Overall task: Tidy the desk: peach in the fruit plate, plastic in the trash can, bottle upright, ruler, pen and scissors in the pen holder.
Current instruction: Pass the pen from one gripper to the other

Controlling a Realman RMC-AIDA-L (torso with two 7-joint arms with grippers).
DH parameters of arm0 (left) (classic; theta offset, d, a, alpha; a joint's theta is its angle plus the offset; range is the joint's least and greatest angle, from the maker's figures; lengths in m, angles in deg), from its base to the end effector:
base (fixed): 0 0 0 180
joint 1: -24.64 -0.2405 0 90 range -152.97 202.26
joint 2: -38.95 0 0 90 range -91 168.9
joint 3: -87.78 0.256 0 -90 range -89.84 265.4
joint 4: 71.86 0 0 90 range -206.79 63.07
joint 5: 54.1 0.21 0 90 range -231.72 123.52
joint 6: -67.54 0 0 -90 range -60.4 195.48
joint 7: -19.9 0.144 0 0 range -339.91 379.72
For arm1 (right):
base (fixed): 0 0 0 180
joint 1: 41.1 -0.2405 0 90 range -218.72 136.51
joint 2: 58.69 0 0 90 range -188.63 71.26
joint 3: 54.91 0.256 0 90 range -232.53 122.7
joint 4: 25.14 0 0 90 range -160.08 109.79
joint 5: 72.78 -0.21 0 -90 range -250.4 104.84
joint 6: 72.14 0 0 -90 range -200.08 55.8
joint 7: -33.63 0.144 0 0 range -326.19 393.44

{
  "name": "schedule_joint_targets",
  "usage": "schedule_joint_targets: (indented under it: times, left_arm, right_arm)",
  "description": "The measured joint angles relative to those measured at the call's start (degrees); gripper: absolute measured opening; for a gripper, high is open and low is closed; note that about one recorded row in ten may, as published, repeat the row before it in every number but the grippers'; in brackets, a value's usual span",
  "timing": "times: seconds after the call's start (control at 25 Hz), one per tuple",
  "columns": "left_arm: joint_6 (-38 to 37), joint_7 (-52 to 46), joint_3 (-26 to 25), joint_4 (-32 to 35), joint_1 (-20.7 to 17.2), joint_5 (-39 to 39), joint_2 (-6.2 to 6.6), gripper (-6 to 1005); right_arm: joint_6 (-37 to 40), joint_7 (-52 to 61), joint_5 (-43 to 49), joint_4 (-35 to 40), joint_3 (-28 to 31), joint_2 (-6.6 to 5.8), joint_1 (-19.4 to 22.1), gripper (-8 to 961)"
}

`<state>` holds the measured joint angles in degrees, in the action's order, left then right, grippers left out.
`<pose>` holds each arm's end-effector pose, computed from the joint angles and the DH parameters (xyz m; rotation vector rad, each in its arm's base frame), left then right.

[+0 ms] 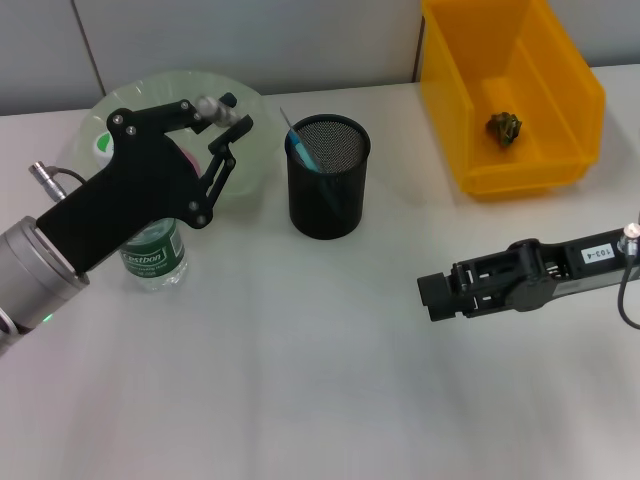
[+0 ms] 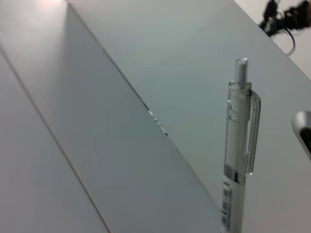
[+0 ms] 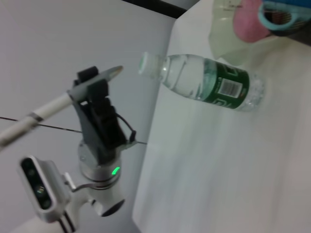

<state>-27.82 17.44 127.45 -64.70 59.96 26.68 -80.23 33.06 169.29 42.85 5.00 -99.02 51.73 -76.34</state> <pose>-0.2174 0.3245 -0.0251 -2.0613 0.4886 -0.9753 0.2495 0.3158 0.0302 2.2207 -1.7453 -0.5524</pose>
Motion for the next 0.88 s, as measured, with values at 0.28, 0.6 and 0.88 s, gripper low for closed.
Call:
schedule_joint_targets:
  times: [0.28,0.6,0.88]
  left_arm:
    - [-0.29,-10.59,0.50,0.68,0.15,-0.10,0.00,159]
    - [-0.04,-21.02,0.63,1.59,0.58,0.13,0.00,162]
    - [3.49,-33.49,1.92,1.76,1.59,0.29,0.01,164]
  right_arm:
    - [-2.00,-1.49,2.41,0.05,0.03,0.19,-0.28,587]
    - [-3.14,-5.65,3.26,0.97,0.08,0.37,-0.26,586]
    - [-4.57,-14.32,3.33,1.56,0.55,0.87,0.13,585]
